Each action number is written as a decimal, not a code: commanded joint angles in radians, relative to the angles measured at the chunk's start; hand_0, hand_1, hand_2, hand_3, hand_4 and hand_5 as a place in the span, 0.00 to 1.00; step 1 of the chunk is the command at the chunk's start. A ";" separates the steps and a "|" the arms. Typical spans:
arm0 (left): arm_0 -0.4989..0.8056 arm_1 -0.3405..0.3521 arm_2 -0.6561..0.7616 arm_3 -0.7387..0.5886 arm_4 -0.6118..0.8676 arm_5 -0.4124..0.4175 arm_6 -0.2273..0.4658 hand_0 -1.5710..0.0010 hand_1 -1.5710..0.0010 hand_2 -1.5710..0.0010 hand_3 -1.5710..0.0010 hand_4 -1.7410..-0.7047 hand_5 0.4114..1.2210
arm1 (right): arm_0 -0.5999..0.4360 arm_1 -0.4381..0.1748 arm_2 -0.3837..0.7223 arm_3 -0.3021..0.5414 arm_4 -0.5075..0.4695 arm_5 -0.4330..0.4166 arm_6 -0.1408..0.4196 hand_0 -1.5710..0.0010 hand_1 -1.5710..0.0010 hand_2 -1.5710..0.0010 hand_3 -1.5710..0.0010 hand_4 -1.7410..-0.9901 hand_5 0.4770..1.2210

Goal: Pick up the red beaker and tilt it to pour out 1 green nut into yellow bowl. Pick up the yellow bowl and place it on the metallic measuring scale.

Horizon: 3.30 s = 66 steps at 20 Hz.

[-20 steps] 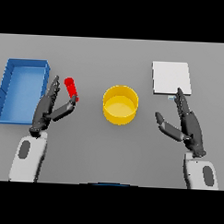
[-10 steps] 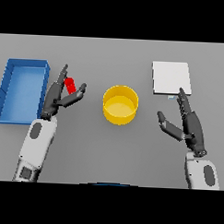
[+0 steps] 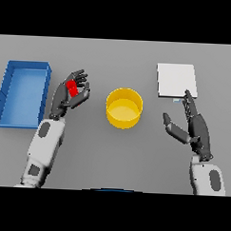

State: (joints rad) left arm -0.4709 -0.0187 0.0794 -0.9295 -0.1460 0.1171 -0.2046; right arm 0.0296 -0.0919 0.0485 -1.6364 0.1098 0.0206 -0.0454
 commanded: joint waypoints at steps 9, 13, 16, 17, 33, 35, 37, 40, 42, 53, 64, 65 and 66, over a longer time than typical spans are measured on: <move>-0.023 0.001 -0.016 0.026 -0.002 0.029 -0.009 0.08 0.09 0.09 0.16 0.17 0.93 | 0.008 -0.009 0.000 -0.001 0.007 0.003 -0.010 1.00 1.00 1.00 1.00 0.60 0.23; -0.024 0.000 -0.037 -0.015 -0.022 0.036 -0.018 0.03 0.04 0.04 0.07 0.22 0.97 | 0.011 0.010 0.016 -0.004 0.020 -0.006 -0.007 1.00 1.00 1.00 1.00 0.60 0.24; -0.036 0.011 -0.028 -0.054 -0.022 0.021 0.017 0.02 0.02 0.02 0.03 0.23 0.98 | 0.019 0.006 0.013 -0.012 0.012 -0.001 -0.016 1.00 1.00 1.00 1.00 0.60 0.24; -0.043 0.012 -0.031 -0.079 -0.025 0.016 0.023 0.01 0.01 0.01 0.03 0.23 0.99 | 0.014 0.005 0.015 -0.006 0.022 -0.005 -0.011 1.00 1.00 1.00 1.00 0.60 0.25; -0.167 0.171 -0.286 -0.207 -0.409 -0.077 0.284 0.00 0.00 0.00 0.00 0.04 0.88 | 0.023 0.010 0.017 -0.001 0.016 0.006 -0.021 1.00 1.00 1.00 1.00 0.63 0.28; -0.210 0.195 -0.355 -0.187 -0.495 -0.113 0.306 0.00 0.00 0.00 0.00 0.03 0.89 | 0.030 0.001 0.019 -0.016 0.026 0.003 -0.029 1.00 1.00 1.00 1.00 0.61 0.29; -0.249 0.221 -0.412 -0.175 -0.563 -0.166 0.329 0.00 0.00 0.00 0.00 0.02 0.92 | 0.019 0.005 0.021 -0.011 0.029 0.001 -0.022 1.00 1.00 1.00 1.00 0.60 0.29; -0.286 0.265 -0.492 -0.164 -0.634 -0.262 0.308 0.00 0.00 0.00 0.00 0.01 0.96 | 0.007 0.005 0.025 -0.007 0.049 -0.013 -0.005 1.00 1.00 1.00 1.00 0.60 0.29; -0.342 0.273 -0.532 -0.133 -0.676 -0.331 0.324 0.00 0.00 0.00 0.00 0.06 0.98 | 0.031 0.008 0.029 -0.015 0.045 -0.007 -0.022 1.00 1.00 1.00 1.00 0.60 0.29; -0.558 0.271 -0.779 0.007 -0.902 -0.566 0.294 0.00 0.00 0.00 0.23 0.03 1.00 | 0.019 0.034 -0.005 -0.011 -0.033 0.004 0.030 1.00 1.00 1.00 1.00 0.59 0.17; -0.687 0.251 -0.990 0.075 -1.101 -0.573 0.214 0.00 0.00 0.00 0.02 0.00 1.00 | 0.026 0.032 0.001 -0.002 -0.017 0.004 -0.002 1.00 1.00 1.00 1.00 0.61 0.17; -0.692 0.246 -1.020 0.083 -1.120 -0.583 0.193 0.00 0.00 0.00 0.02 0.00 1.00 | 0.025 0.028 0.000 -0.009 -0.015 0.002 -0.004 1.00 1.00 1.00 1.00 0.61 0.17; -0.705 0.239 -1.044 0.086 -1.135 -0.594 0.171 0.00 0.00 0.00 0.01 0.00 1.00 | 0.026 0.030 0.002 -0.007 -0.015 0.002 0.007 1.00 1.00 1.00 1.00 0.61 0.17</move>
State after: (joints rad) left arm -1.1762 0.2196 -0.9646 -0.8441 -1.2815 -0.4774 -0.0353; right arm 0.0559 -0.0613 0.0502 -1.6433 0.0950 0.0230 -0.0377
